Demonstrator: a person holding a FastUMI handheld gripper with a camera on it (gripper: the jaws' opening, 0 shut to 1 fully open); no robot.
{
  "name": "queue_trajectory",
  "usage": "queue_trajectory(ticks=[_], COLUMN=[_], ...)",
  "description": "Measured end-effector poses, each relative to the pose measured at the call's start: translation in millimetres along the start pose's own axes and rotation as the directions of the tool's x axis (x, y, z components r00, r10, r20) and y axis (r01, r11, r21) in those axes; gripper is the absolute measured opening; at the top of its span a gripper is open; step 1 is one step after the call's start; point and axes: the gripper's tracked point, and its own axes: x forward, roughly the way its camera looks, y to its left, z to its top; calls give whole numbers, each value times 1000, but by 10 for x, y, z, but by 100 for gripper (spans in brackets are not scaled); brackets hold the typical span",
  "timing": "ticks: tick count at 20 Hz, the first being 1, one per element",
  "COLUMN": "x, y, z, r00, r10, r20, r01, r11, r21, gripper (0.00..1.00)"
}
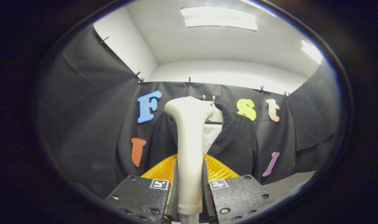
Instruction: Iron the clothes twice with a garment steamer, once on the left side and once on the right side.
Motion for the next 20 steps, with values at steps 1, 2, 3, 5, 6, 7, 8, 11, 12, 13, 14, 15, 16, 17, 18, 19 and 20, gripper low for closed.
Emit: queue_trajectory(ticks=[1, 2, 3, 5, 6, 7, 8, 11, 12, 13, 14, 15, 16, 17, 18, 19, 20], x=[98, 184, 281, 452, 544, 621, 651, 759, 792, 811, 802, 785, 762, 737, 707, 665, 628], y=[25, 51, 83, 162, 174, 183, 242, 227, 215, 204, 189, 173, 160, 147, 150, 159, 174], z=[41, 77, 114, 161, 154, 124, 74, -81, -130, -186, -234, -290, -326, -374, -407, -451, -493], r00=[1000, 1000, 999, 998, 998, 999, 999, 1000, 1000, 1000, 1000, 999, 999, 998, 998, 997, 997], r10=[5, 11, 16, 17, 6, -1, 7, 0, -10, -14, -19, -24, -30, -32, -34, -32, -29], r20=[16, 28, 38, 58, 59, 54, 45, 11, 3, -11, -19, -34, -41, -52, -57, -67, -73], r01=[-5, -10, -15, -15, -3, 5, -4, 1, 10, 13, 18, 21, 26, 28, 29, 26, 22], r11=[1000, 1000, 1000, 999, 999, 997, 997, 997, 997, 997, 997, 997, 996, 996, 996, 996, 995], r21=[-3, -10, -18, -29, -53, -74, -76, -76, -75, -72, -72, -79, -82, -86, -87, -90, -93], gripper=[34, 34, 33, 33, 33, 33, 34, 34, 34, 34, 34, 33, 34, 34, 34, 34, 34])
